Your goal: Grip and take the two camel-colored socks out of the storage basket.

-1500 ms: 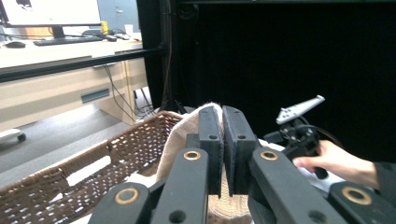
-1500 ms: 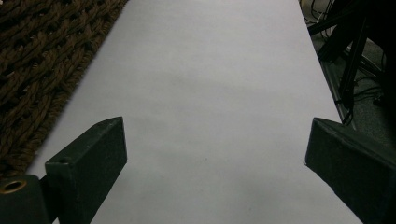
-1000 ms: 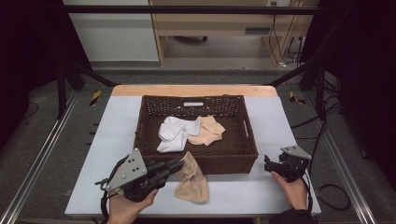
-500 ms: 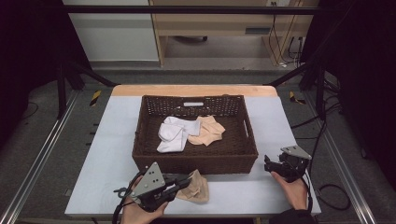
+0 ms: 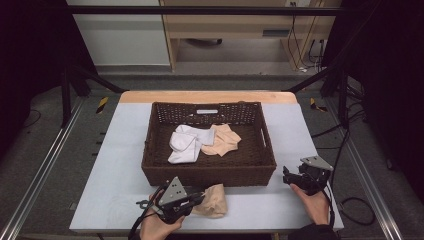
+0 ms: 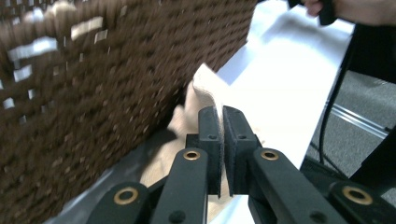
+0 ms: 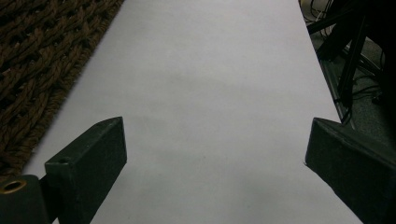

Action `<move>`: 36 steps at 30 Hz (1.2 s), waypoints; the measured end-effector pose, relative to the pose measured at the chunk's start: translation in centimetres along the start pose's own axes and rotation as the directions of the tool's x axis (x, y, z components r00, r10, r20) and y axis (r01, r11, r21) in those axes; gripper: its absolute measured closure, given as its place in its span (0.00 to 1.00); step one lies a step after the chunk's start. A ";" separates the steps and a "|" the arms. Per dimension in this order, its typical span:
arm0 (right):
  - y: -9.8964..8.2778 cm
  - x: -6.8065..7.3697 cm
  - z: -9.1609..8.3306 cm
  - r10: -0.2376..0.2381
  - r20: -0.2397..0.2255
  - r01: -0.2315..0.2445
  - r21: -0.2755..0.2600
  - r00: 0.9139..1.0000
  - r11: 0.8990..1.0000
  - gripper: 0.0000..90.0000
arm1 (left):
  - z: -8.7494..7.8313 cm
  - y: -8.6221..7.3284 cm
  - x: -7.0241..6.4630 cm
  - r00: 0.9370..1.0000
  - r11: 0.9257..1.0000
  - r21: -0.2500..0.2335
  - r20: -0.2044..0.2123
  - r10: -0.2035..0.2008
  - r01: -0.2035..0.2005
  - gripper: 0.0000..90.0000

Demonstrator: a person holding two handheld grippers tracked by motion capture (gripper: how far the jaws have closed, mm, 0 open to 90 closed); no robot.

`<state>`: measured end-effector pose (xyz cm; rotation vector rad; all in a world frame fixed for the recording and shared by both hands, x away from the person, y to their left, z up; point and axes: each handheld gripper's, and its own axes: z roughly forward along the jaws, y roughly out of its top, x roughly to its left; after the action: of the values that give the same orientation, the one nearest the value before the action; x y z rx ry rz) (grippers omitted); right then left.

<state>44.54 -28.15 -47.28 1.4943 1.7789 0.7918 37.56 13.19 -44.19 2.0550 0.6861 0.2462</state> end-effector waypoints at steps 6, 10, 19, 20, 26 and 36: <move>0.0 0.0 0.0 -0.001 -0.002 0.001 0.002 1.000 1.000 0.06 | 0.9 -1.0 0.5 1.000 0.999 0.047 -0.013 -0.009 0.009 0.93; 0.0 0.0 0.0 0.001 0.000 -0.001 -0.002 1.000 1.000 0.06 | 0.5 -1.3 0.9 0.999 0.999 0.031 -0.027 -0.036 0.037 0.75; 0.0 -0.1 -0.1 0.004 0.003 -0.004 -0.002 1.000 1.000 0.06 | -2.0 -2.5 2.4 0.994 0.997 -0.023 -0.082 -0.075 0.074 0.56; 0.0 -0.1 -0.1 0.003 0.003 -0.003 -0.002 1.000 1.000 0.06 | -2.3 -2.7 2.6 0.993 0.997 -0.022 -0.087 -0.080 0.078 0.56; 0.0 -0.2 -0.1 0.005 0.006 -0.005 -0.003 1.000 1.000 0.06 | -3.4 -3.8 3.6 0.986 0.994 -0.025 -0.128 -0.106 0.104 0.52; 0.0 -0.2 -0.1 0.009 0.008 -0.009 -0.008 1.000 1.000 0.06 | -5.7 -6.4 6.2 0.959 0.985 -0.032 -0.222 -0.173 0.171 0.49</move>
<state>44.47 -28.39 -47.20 1.4991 1.7629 0.7950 37.87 23.38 -46.90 1.9590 0.9942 0.3848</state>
